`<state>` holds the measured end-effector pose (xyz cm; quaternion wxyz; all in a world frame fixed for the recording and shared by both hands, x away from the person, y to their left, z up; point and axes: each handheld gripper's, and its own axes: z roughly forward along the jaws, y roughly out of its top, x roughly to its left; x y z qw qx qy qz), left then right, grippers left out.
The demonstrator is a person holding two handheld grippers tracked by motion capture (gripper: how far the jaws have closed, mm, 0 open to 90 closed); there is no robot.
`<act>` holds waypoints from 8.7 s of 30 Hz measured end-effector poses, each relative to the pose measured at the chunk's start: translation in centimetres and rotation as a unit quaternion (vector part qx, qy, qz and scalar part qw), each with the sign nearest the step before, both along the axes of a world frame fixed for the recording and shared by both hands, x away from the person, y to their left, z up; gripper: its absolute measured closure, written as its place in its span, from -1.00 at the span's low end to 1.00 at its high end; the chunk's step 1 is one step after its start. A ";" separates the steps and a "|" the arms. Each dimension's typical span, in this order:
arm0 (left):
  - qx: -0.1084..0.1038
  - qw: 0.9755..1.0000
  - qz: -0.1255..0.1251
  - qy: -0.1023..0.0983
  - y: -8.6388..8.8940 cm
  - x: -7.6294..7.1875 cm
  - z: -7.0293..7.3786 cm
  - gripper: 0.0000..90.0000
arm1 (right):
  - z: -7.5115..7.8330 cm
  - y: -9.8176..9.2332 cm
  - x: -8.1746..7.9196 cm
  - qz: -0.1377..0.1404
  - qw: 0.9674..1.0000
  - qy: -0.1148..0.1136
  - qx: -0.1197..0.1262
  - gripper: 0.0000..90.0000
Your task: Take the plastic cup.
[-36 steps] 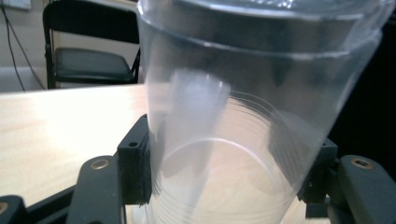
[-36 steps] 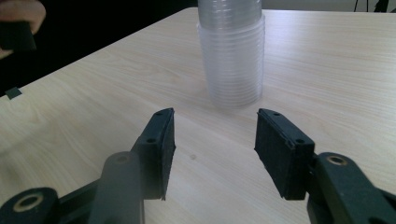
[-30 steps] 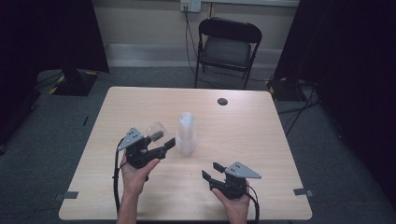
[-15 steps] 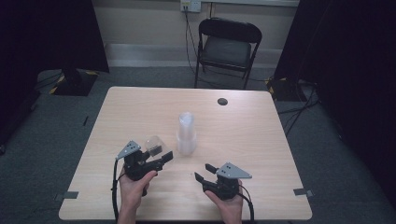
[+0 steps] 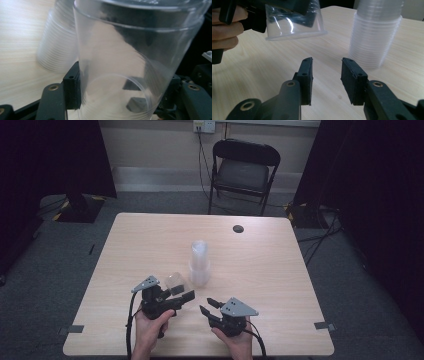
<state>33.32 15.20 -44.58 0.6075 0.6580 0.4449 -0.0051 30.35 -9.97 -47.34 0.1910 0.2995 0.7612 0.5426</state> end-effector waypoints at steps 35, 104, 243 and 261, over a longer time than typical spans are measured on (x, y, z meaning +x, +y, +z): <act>-0.069 0.995 -0.068 0.040 -2.7 0.1 0.6 -0.19 | 0.7 0.3 -0.4 -0.012 0.986 -0.163 0.042 0.48; 0.019 0.995 -0.048 -0.088 -1.5 -1.0 1.1 -0.51 | 0.6 -3.1 0.8 -0.056 0.997 -0.035 0.046 0.94; 0.254 0.917 -0.063 -0.302 -6.9 -2.1 -2.1 -0.35 | 4.6 0.0 6.0 0.010 0.964 0.249 -0.093 0.59; 0.226 0.936 -0.044 -0.266 -6.1 -1.7 -2.6 -0.35 | 4.5 -0.9 5.3 0.013 0.977 0.208 -0.037 0.26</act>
